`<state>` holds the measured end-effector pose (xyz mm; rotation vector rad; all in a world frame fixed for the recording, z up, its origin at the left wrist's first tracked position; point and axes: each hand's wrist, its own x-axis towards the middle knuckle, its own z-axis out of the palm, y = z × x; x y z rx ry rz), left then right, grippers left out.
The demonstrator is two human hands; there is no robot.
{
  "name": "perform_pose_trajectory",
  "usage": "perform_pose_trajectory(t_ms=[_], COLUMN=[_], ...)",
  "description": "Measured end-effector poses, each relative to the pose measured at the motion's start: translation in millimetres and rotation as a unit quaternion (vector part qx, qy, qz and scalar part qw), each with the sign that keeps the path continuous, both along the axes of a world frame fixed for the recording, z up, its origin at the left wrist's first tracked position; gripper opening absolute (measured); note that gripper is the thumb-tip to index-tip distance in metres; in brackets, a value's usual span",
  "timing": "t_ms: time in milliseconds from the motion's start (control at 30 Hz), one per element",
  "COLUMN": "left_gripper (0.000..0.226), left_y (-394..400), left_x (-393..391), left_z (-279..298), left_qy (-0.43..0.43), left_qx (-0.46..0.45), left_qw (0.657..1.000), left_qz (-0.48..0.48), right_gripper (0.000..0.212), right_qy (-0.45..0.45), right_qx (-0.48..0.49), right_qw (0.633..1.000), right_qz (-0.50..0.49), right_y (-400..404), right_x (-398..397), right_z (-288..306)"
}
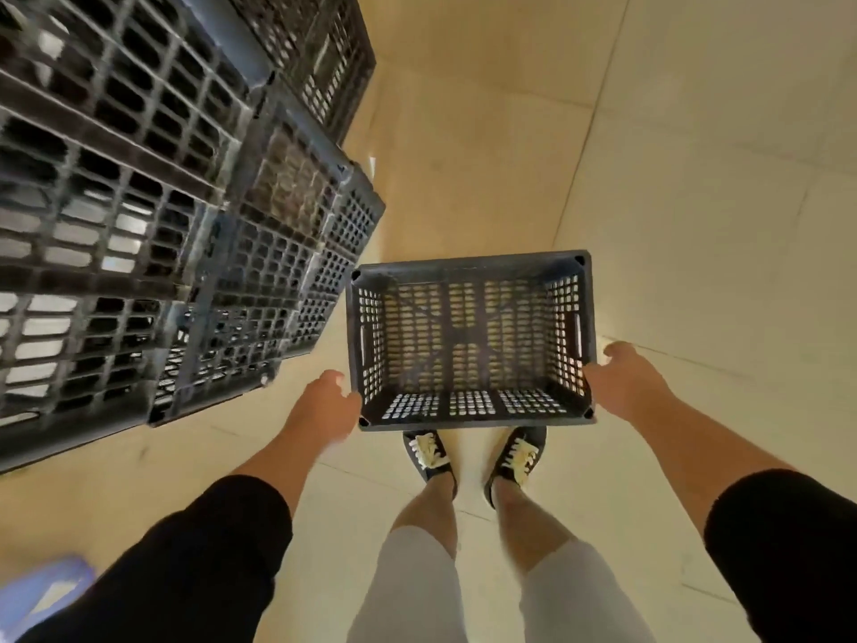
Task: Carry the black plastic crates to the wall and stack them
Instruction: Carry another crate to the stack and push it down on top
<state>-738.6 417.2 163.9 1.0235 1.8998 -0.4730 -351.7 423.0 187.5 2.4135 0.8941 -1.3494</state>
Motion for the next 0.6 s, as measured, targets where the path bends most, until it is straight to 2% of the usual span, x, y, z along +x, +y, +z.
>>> perform_pose_trajectory(t_ms=[167,400,533,600], left_gripper=[0.056,0.066,0.043,0.032], left_y=[10.3,22.8,30.6,32.9], left_x=[-4.6,-27.3,-25.3,-22.6], left_z=[-94.5,-195.3,-230.0,-243.1], left_qy=[0.024,0.065,0.044,0.003], left_qx=[-0.01,0.047,0.068,0.075], left_qw=[0.999,0.986,0.977,0.965], left_qz=[0.048,0.148,0.195,0.252], right_gripper=[0.049,0.055,0.046,0.042], right_qy=[-0.016,-0.07,-0.071,-0.07], right_qx=[0.012,0.068,0.087,0.087], right_qw=[0.999,0.991,0.987,0.986], right_qz=[-0.05,-0.093,-0.112,-0.126], right_y=[-7.1,1.2,11.6,16.6], right_x=[14.1,23.2,27.0,30.2], right_z=[-86.9,-184.6,-224.0,-236.4])
